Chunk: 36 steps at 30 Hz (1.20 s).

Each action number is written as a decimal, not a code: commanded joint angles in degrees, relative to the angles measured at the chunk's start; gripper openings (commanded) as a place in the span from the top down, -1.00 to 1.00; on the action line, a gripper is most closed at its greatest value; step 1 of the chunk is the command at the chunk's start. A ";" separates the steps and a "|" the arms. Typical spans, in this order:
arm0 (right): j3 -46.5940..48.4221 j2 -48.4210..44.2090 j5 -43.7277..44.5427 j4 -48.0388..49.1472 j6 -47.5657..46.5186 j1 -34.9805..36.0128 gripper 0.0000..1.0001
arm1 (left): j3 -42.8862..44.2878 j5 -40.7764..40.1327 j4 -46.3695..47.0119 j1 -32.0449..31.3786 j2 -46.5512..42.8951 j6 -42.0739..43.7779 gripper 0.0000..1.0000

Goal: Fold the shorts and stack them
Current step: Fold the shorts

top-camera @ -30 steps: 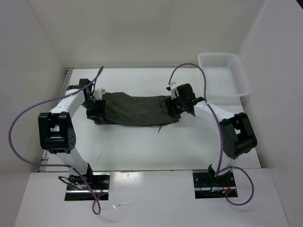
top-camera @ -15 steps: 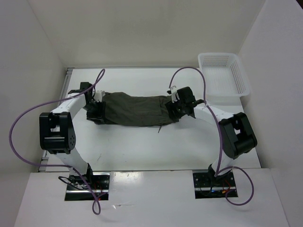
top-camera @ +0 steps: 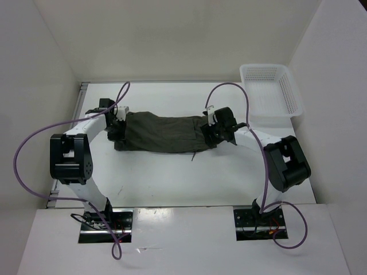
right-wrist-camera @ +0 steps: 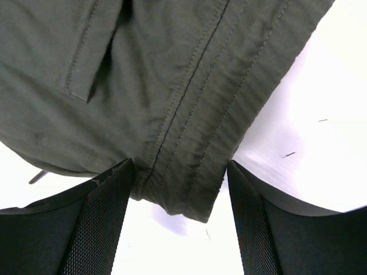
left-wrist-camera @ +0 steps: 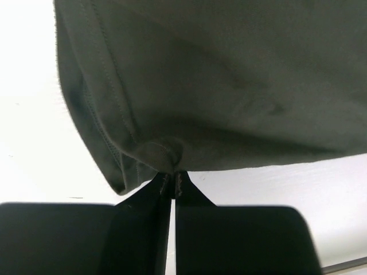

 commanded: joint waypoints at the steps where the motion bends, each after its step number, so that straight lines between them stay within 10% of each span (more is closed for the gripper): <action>1: -1.58 0.73 0.89 2.68 0.60 0.13 -0.43 | -0.23 2.61 1.19 -0.13 1.26 0.27 0.94; 9: -2.11 2.48 1.41 4.35 1.92 0.13 0.08 | 8.39 -11.96 -2.24 -1.35 -5.23 0.27 1.00; 26: -2.11 2.49 2.55 5.41 2.54 4.44 0.02 | -16.20 -31.84 3.21 -12.70 -14.03 0.27 0.94; 36: 1.48 -1.81 1.85 -0.39 -2.11 4.44 -0.42 | -13.79 -28.16 1.37 -7.70 -10.60 0.27 -0.17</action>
